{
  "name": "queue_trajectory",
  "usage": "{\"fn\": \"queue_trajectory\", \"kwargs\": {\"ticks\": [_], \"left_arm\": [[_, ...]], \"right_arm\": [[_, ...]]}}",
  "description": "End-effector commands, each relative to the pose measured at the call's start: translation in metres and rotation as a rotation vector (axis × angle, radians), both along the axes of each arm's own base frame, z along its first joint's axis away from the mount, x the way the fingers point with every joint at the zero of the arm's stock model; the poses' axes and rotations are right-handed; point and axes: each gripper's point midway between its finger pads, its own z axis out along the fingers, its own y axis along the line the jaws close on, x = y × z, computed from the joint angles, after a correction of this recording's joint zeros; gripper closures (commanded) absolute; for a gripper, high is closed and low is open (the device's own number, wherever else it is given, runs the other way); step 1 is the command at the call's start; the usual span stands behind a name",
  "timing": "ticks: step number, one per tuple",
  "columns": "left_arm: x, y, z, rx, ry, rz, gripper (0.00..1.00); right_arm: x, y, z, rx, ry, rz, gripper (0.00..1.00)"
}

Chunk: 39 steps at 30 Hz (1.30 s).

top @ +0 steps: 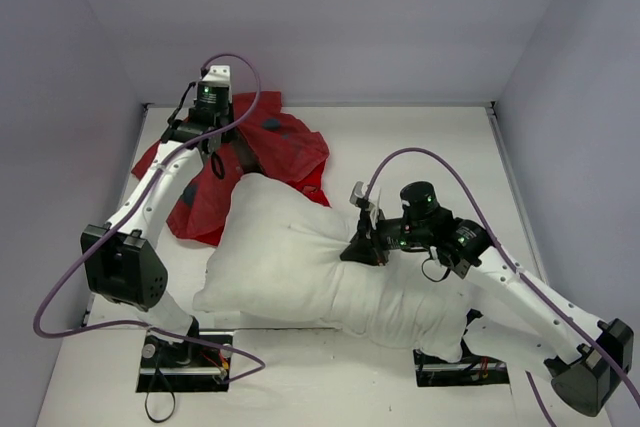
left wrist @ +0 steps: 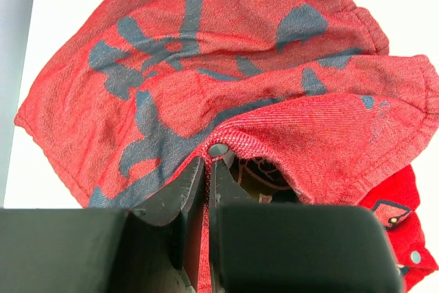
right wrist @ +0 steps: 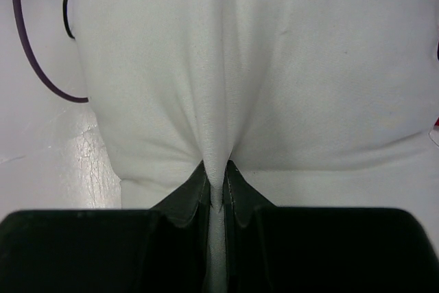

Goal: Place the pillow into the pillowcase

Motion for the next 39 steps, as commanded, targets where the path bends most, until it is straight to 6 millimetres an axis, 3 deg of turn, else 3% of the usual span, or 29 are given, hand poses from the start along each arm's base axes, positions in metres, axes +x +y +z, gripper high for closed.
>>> {"fn": "queue_trajectory", "kwargs": {"ticks": [1, 5, 9, 13, 19, 25, 32, 34, 39], "left_arm": [[-0.001, 0.003, 0.054, -0.027, -0.142, 0.004, 1.00], [-0.016, 0.006, 0.043, -0.033, -0.122, 0.007, 1.00], [-0.038, 0.013, 0.035, -0.027, -0.109, 0.014, 1.00], [-0.057, 0.017, 0.013, -0.017, -0.057, 0.014, 1.00], [-0.077, 0.022, -0.002, -0.011, -0.020, 0.011, 1.00], [-0.083, 0.020, -0.008, -0.011, 0.006, -0.011, 1.00], [-0.084, 0.004, 0.003, -0.060, 0.015, -0.064, 1.00], [-0.080, 0.004, 0.007, -0.056, 0.010, -0.057, 1.00], [-0.066, 0.009, 0.003, -0.039, 0.023, -0.004, 1.00]], "right_arm": [[0.000, 0.007, 0.025, 0.049, -0.035, 0.034, 1.00], [0.014, 0.007, 0.013, 0.001, -0.032, -0.017, 1.00], [0.034, 0.000, 0.018, -0.024, -0.095, -0.116, 1.00], [0.053, -0.009, 0.027, -0.036, -0.144, -0.198, 1.00], [0.084, -0.030, 0.025, -0.060, -0.130, -0.333, 1.00], [0.121, -0.054, 0.027, -0.105, -0.161, -0.484, 1.00], [0.136, -0.073, 0.017, -0.167, -0.162, -0.624, 1.00], [0.145, -0.090, 0.021, -0.190, -0.191, -0.729, 1.00], [0.162, -0.140, 0.054, -0.171, -0.271, -0.953, 1.00]]}}
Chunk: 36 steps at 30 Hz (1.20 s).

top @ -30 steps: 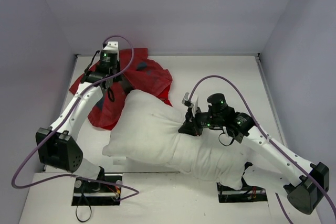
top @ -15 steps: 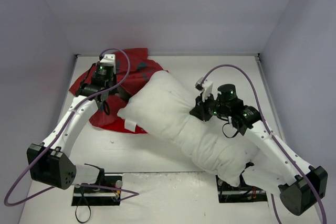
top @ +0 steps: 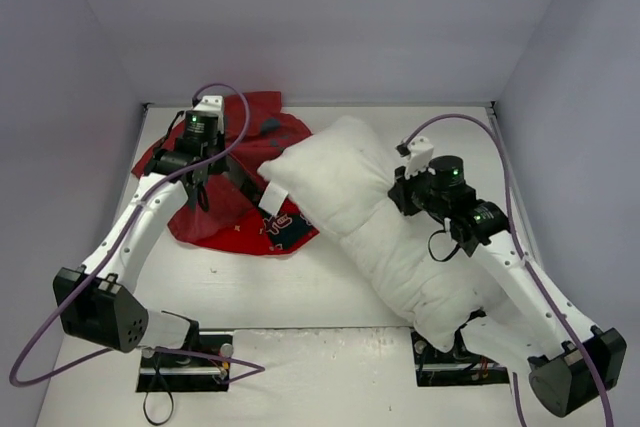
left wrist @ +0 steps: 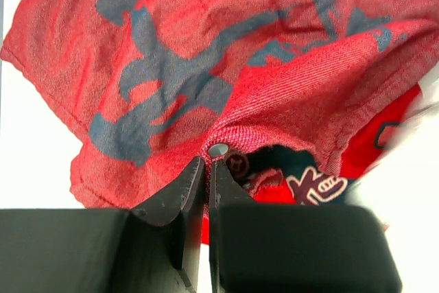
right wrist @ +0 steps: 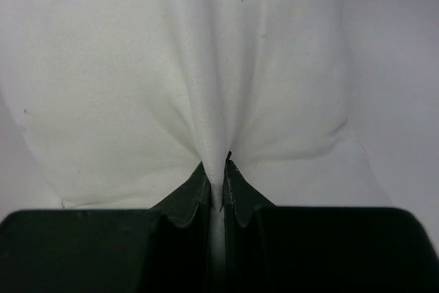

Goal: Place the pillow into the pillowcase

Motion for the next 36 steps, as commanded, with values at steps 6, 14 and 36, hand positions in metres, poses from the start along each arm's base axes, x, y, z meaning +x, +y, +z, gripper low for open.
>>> {"fn": "queue_trajectory", "kwargs": {"ticks": [6, 14, 36], "left_arm": [[0.047, -0.016, 0.024, -0.060, -0.060, 0.035, 1.00], [0.064, -0.020, 0.036, -0.058, -0.087, 0.054, 0.48], [-0.001, -0.052, -0.148, -0.089, 0.339, 0.221, 0.46]], "right_arm": [[0.022, -0.042, 0.046, 0.069, -0.104, -0.236, 1.00], [0.031, -0.081, 0.043, 0.058, -0.101, -0.471, 1.00], [0.030, -0.088, 0.034, 0.111, -0.063, -0.513, 1.00]]}}
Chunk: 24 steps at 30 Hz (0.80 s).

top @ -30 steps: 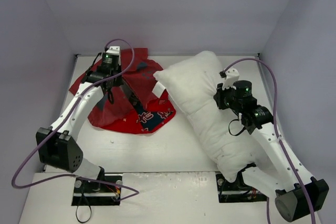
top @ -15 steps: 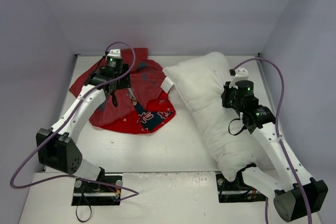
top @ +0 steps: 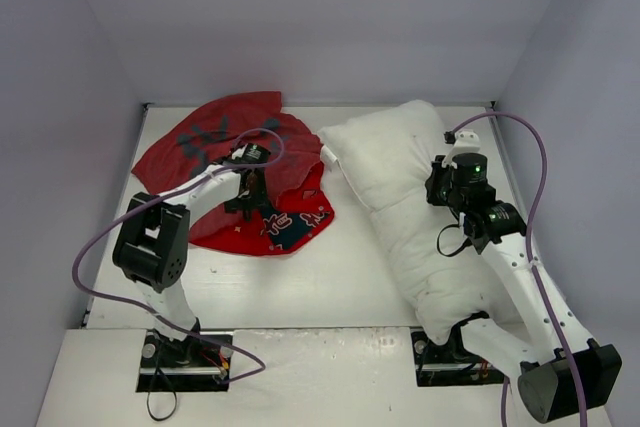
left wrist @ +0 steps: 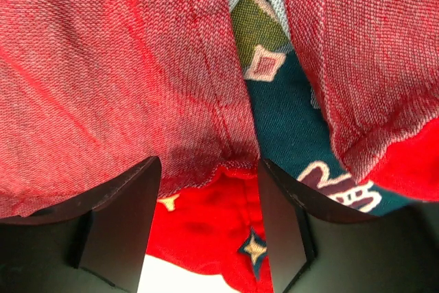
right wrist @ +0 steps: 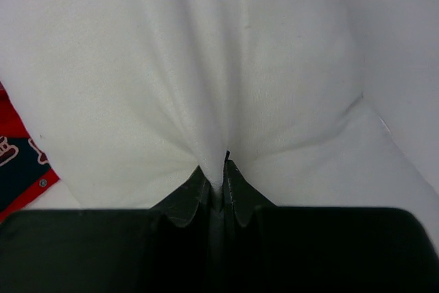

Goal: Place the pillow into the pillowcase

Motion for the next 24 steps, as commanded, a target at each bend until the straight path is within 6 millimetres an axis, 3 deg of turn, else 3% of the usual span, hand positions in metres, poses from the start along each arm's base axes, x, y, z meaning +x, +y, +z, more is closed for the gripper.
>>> {"fn": "queue_trajectory", "kwargs": {"ticks": [1, 8, 11, 16, 17, 21, 22, 23, 24], "left_arm": [[0.017, -0.007, 0.016, -0.042, -0.071, 0.046, 0.46], [0.027, -0.019, 0.006, -0.071, -0.057, 0.044, 0.49], [0.022, -0.016, 0.005, -0.069, -0.053, 0.055, 0.56], [0.001, -0.005, 0.000, -0.059, -0.038, 0.097, 1.00], [-0.006, -0.002, -0.001, -0.055, -0.026, 0.111, 1.00], [-0.028, 0.012, 0.043, -0.074, -0.117, 0.148, 1.00], [-0.038, 0.019, 0.066, -0.088, -0.164, 0.159, 1.00], [-0.050, 0.027, 0.065, -0.077, -0.164, 0.182, 1.00], [-0.064, 0.034, 0.079, -0.097, -0.194, 0.202, 0.96]], "right_arm": [[0.002, 0.008, 0.032, 0.069, -0.091, 0.021, 1.00], [-0.004, 0.011, 0.028, 0.084, -0.088, 0.038, 1.00], [-0.006, 0.013, 0.027, 0.096, -0.083, 0.045, 1.00], [-0.007, 0.012, 0.024, 0.088, -0.082, 0.049, 1.00], [-0.008, 0.013, 0.024, 0.087, -0.082, 0.051, 1.00], [-0.009, 0.013, 0.031, 0.084, -0.102, 0.062, 1.00], [-0.009, 0.014, 0.032, 0.083, -0.104, 0.068, 1.00], [-0.010, 0.014, 0.032, 0.082, -0.105, 0.073, 1.00], [-0.011, 0.014, 0.033, 0.082, -0.110, 0.075, 1.00]]}}
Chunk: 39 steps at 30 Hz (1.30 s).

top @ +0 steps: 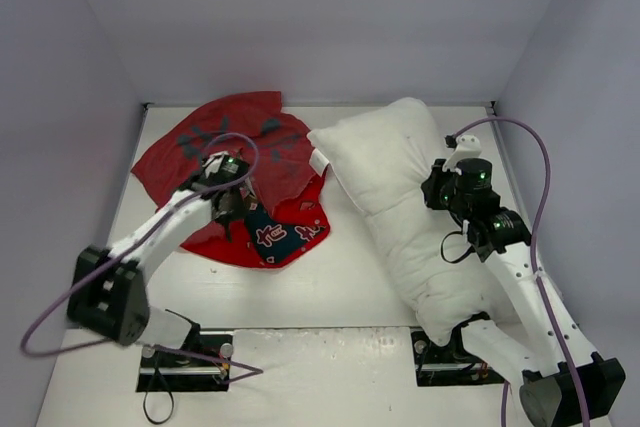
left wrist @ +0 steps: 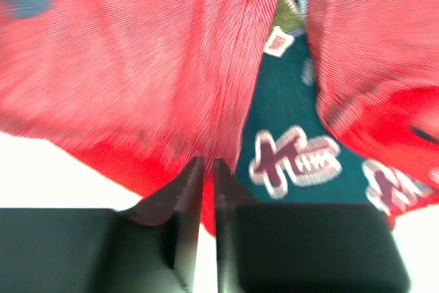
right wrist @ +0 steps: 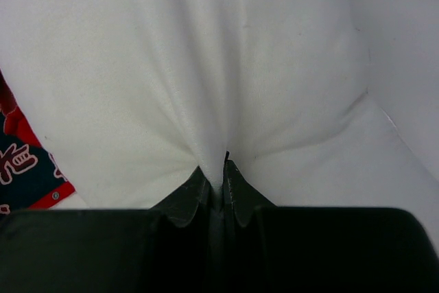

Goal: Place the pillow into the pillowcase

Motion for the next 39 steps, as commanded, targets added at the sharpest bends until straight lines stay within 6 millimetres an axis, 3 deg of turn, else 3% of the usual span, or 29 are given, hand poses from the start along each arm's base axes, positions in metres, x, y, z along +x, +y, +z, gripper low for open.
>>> {"fn": "queue_trajectory", "kwargs": {"ticks": [1, 2, 3, 6, 10, 12, 16, 19, 20, 30, 35, 37, 39], "left_arm": [[-0.028, 0.023, 0.056, -0.032, -0.141, 0.102, 0.91], [-0.036, 0.026, 0.055, -0.050, -0.144, 0.138, 0.82], [-0.050, 0.030, 0.043, -0.053, -0.119, 0.155, 0.78], [-0.075, 0.040, 0.041, -0.085, -0.120, 0.242, 0.71], [-0.081, 0.041, 0.049, -0.138, -0.171, 0.292, 0.57], [-0.066, 0.031, 0.055, -0.150, -0.194, 0.241, 0.54], [-0.025, -0.031, 0.069, -0.279, -0.244, 0.032, 0.54], [-0.002, -0.060, 0.070, -0.284, -0.236, -0.039, 0.54], [0.007, -0.068, 0.061, -0.281, -0.223, -0.055, 0.54], [0.042, -0.110, 0.018, -0.288, -0.159, -0.208, 0.54], [0.060, -0.118, 0.008, -0.252, -0.161, -0.262, 0.55], [0.065, -0.119, 0.004, -0.244, -0.167, -0.273, 0.58], [0.068, -0.122, 0.005, -0.242, -0.176, -0.286, 0.74]], "right_arm": [[0.000, 0.001, 0.027, 0.018, -0.093, 0.013, 1.00], [-0.001, 0.001, 0.027, 0.020, -0.092, 0.016, 1.00], [-0.002, 0.001, 0.025, 0.021, -0.090, 0.015, 1.00], [-0.004, 0.001, 0.019, 0.023, -0.077, 0.015, 1.00], [-0.006, 0.003, 0.013, 0.032, -0.063, 0.024, 1.00], [-0.006, 0.003, 0.010, 0.032, -0.055, 0.020, 1.00], [-0.004, 0.004, 0.008, 0.037, -0.043, 0.019, 1.00], [-0.004, 0.004, 0.011, 0.037, -0.052, 0.018, 1.00], [-0.004, 0.003, 0.011, 0.036, -0.053, 0.014, 1.00], [0.000, -0.009, 0.010, 0.010, -0.052, -0.036, 1.00], [0.007, -0.006, 0.003, 0.016, -0.013, -0.023, 1.00], [0.009, -0.003, 0.004, 0.023, -0.010, -0.011, 1.00], [0.009, -0.003, 0.009, 0.023, -0.026, -0.013, 1.00]]}}
